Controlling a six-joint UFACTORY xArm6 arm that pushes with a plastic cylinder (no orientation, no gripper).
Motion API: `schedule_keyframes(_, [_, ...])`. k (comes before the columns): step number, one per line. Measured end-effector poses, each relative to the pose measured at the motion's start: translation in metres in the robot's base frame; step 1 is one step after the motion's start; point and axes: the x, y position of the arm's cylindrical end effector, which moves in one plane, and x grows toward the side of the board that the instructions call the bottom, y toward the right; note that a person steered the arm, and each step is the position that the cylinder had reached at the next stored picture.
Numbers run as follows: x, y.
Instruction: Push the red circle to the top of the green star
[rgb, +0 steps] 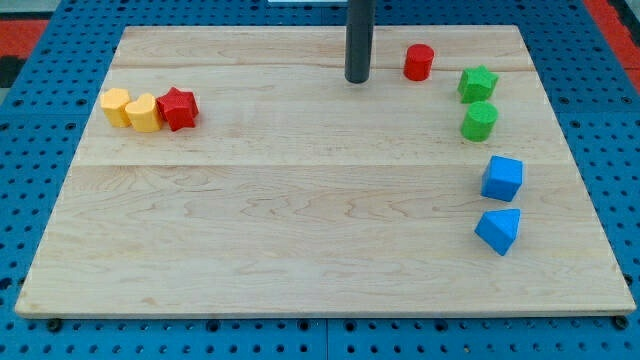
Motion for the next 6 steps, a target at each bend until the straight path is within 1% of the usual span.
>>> schedule_keyframes(1, [-0.008, 0.034])
schedule_keyframes(2, [-0.034, 0.066])
schedule_keyframes(4, [-0.036, 0.114])
schedule_keyframes(5, [-0.031, 0.104])
schedule_keyframes(6, [0.042, 0.055])
